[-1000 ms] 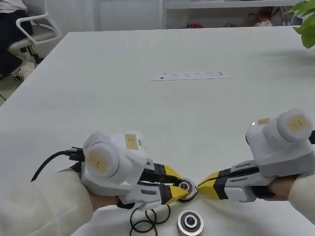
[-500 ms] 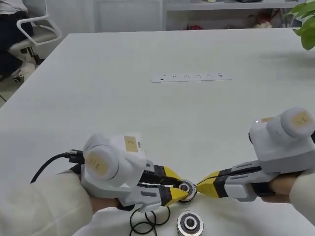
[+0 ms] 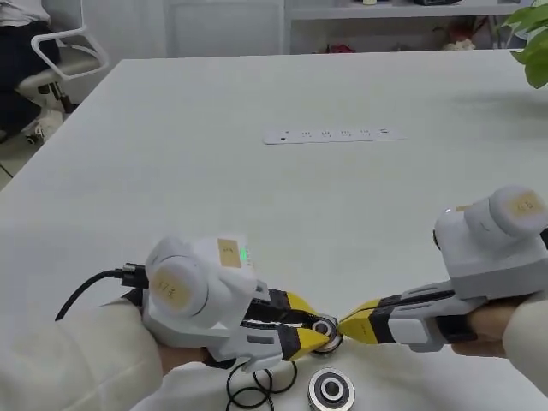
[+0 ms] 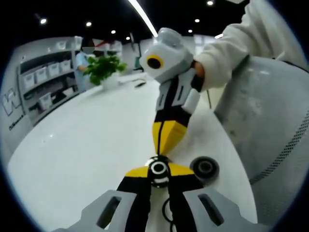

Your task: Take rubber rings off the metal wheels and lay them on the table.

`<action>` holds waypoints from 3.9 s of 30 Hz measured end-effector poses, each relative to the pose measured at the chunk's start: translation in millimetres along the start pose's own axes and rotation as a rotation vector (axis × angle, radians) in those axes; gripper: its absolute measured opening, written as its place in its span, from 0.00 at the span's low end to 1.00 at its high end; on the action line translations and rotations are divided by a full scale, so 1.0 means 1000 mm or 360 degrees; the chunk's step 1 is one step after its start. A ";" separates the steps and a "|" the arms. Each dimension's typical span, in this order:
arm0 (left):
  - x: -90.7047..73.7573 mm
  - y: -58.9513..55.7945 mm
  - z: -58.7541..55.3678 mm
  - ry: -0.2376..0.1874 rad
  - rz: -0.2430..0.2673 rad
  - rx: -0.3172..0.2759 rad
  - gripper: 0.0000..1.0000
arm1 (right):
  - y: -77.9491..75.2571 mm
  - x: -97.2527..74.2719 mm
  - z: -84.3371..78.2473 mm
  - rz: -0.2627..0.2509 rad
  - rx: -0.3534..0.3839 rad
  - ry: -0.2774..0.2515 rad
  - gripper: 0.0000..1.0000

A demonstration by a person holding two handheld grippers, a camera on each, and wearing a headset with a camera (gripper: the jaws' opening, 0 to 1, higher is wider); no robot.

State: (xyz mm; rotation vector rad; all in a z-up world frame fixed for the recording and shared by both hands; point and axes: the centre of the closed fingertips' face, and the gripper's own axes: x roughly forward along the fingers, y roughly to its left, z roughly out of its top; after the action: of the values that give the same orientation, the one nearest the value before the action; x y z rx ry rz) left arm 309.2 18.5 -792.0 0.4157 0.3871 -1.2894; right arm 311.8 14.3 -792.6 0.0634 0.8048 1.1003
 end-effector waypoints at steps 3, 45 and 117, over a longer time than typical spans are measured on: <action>0.000 0.000 0.000 -0.0001 0.0000 0.0000 0.14 | 0.002 0.000 0.001 0.0005 -0.0002 -0.0002 0.00; -0.015 -0.009 0.011 0.0032 -0.0080 -0.0060 0.29 | 0.005 -0.003 0.014 0.0026 0.0001 -0.0080 0.00; -0.198 -0.023 -0.036 -0.0038 0.0529 -0.0394 0.84 | 0.079 0.041 0.035 0.0327 -0.0188 0.0060 0.00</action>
State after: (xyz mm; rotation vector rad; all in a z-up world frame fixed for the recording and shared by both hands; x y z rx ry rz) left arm 239.0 196.2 -726.2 0.2420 0.4317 -0.9096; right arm 281.0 97.5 -756.0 0.0264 0.7779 1.3447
